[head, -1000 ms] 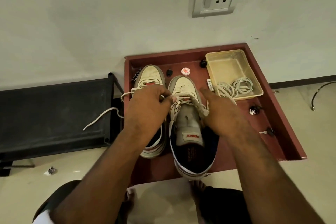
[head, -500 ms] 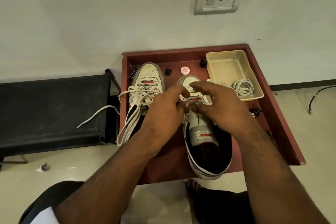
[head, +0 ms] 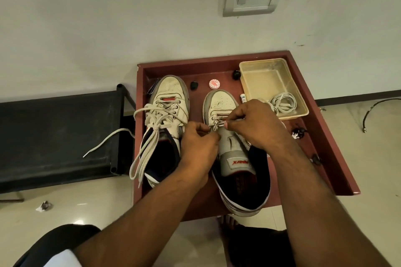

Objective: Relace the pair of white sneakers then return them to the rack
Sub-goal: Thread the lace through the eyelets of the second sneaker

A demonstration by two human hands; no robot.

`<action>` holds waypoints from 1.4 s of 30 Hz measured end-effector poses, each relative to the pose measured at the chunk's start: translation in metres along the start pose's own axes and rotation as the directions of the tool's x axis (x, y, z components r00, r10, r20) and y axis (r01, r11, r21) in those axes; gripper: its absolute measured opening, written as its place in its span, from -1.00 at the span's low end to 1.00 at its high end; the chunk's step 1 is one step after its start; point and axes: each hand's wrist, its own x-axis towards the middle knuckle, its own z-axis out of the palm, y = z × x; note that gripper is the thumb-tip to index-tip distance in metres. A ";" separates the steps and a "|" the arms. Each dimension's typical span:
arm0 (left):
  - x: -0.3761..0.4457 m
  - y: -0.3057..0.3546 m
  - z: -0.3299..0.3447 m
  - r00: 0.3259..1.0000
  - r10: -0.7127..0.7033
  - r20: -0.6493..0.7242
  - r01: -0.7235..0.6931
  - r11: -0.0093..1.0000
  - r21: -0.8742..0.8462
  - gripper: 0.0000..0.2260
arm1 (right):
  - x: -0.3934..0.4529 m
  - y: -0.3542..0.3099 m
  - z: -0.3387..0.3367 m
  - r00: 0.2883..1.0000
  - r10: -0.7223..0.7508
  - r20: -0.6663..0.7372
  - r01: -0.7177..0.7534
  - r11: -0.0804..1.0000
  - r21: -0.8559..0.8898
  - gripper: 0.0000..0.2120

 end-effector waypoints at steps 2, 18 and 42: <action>0.002 0.000 -0.003 1.000 -0.028 0.004 0.028 0.999 -0.021 -0.85 | 0.004 0.004 0.003 0.998 0.055 0.007 -0.055 0.998 -0.024 -0.99; 0.000 0.000 -0.004 0.997 -0.059 0.053 0.067 0.984 -0.167 -0.78 | 0.004 0.003 0.014 0.995 0.080 0.059 -0.088 0.986 0.140 -0.98; 0.007 -0.004 -0.002 0.992 -0.109 0.069 0.122 0.970 -0.210 -0.85 | 0.008 0.006 0.022 0.996 0.036 0.085 -0.044 0.994 0.095 -0.94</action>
